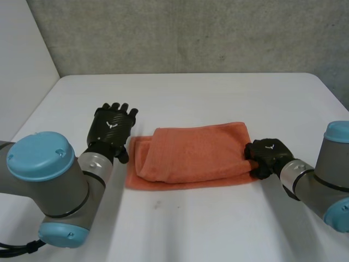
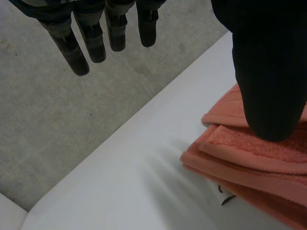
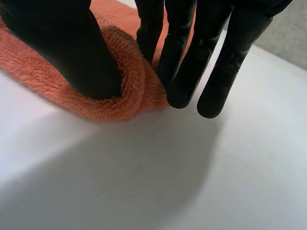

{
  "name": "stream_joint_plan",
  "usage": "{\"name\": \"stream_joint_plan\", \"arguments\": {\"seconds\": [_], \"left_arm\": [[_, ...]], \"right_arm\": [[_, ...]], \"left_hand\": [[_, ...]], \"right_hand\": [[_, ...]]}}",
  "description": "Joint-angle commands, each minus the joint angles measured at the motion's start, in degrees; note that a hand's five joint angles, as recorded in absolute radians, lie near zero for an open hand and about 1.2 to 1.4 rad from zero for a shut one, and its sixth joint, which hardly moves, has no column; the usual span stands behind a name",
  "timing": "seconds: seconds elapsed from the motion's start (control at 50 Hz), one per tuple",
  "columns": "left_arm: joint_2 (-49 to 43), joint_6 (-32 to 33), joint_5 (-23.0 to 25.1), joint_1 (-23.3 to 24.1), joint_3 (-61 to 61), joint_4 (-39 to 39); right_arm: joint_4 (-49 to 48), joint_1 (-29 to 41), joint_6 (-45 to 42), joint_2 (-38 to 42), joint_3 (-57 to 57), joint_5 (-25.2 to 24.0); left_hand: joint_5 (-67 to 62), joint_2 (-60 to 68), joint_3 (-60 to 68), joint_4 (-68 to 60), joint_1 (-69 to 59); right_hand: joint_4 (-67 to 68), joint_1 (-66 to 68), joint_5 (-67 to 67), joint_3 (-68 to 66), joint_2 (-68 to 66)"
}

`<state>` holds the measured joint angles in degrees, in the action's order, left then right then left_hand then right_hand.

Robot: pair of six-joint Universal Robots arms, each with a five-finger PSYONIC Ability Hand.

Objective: Fold the laundry

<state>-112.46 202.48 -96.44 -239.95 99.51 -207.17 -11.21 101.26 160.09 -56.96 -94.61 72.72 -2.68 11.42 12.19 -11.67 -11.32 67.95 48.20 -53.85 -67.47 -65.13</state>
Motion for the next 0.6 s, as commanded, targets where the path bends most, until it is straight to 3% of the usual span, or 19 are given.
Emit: {"name": "stream_joint_plan", "arguments": {"seconds": [0.02,0.08,0.12,0.16,0.32,0.44,0.46,0.48,0.52,0.54,0.6], "left_arm": [[0.7,-0.2,-0.3,-0.8,1.0,0.0],[0.8,-0.2,-0.5,-0.9,1.0,-0.1],[1.1,-0.2,-0.7,-0.9,1.0,-0.1],[1.5,-0.2,-0.9,-1.0,1.0,0.0],[3.6,-0.3,-1.8,-3.2,1.9,0.4],[4.5,-0.5,-1.8,-4.8,1.7,0.6],[4.6,-0.5,-1.8,-4.8,1.6,0.6],[4.9,-0.5,-1.7,-5.0,1.1,0.6],[5.1,-0.6,-1.7,-5.1,0.7,0.6],[5.1,-0.7,-1.6,-5.0,0.3,0.6],[4.9,-2.0,-1.6,-4.2,-2.1,0.8]], "right_arm": [[-3.6,1.7,0.0,-5.2,5.1,1.7],[-2.7,4.5,0.5,-6.1,9.7,2.3],[-0.3,10.6,0.0,-5.5,15.1,2.4],[4.0,19.5,-0.5,-1.3,22.0,2.1],[9.9,34.9,-8.9,10.2,30.5,1.2],[10.5,37.0,-12.2,14.0,31.2,3.6],[10.5,36.9,-12.0,13.9,31.3,4.3],[10.5,36.8,-11.6,13.4,31.3,6.2],[10.4,36.8,-10.2,12.1,31.4,8.6],[10.3,36.2,-7.7,10.0,31.4,10.8],[10.1,34.1,-2.3,6.5,30.8,13.0]], "left_hand": [[2.5,-1.2,-2.0,1.5,1.1],[2.6,-1.4,-2.1,1.6,1.3],[2.7,-1.4,-2.2,1.7,1.3],[2.7,-1.4,-2.2,1.7,1.3],[2.7,-1.4,-2.2,1.7,1.3],[2.7,-1.4,-2.2,1.7,1.3],[2.7,-1.4,-2.2,1.7,1.3],[2.7,-1.4,-2.2,1.7,1.3],[2.7,-1.4,-2.2,1.7,1.3],[2.7,-1.4,-2.2,1.7,1.3],[2.7,-1.4,-2.2,1.7,1.3]], "right_hand": [[12.1,31.8,-16.1,-12.5,-14.9],[12.1,31.8,-16.1,-12.5,-14.9],[12.1,31.8,-16.1,-12.5,-14.9],[12.1,31.8,-16.1,-12.5,-14.9],[12.1,31.8,-16.1,-12.5,-14.9],[12.1,31.8,-16.1,-12.5,-14.9],[1.6,21.4,-5.7,-2.1,-4.4],[-28.0,-8.2,23.9,27.5,25.1],[-52.5,-32.8,48.4,52.1,49.7],[-57.9,-38.2,53.9,57.5,55.1],[-57.9,-38.2,53.9,57.5,55.1]]}}
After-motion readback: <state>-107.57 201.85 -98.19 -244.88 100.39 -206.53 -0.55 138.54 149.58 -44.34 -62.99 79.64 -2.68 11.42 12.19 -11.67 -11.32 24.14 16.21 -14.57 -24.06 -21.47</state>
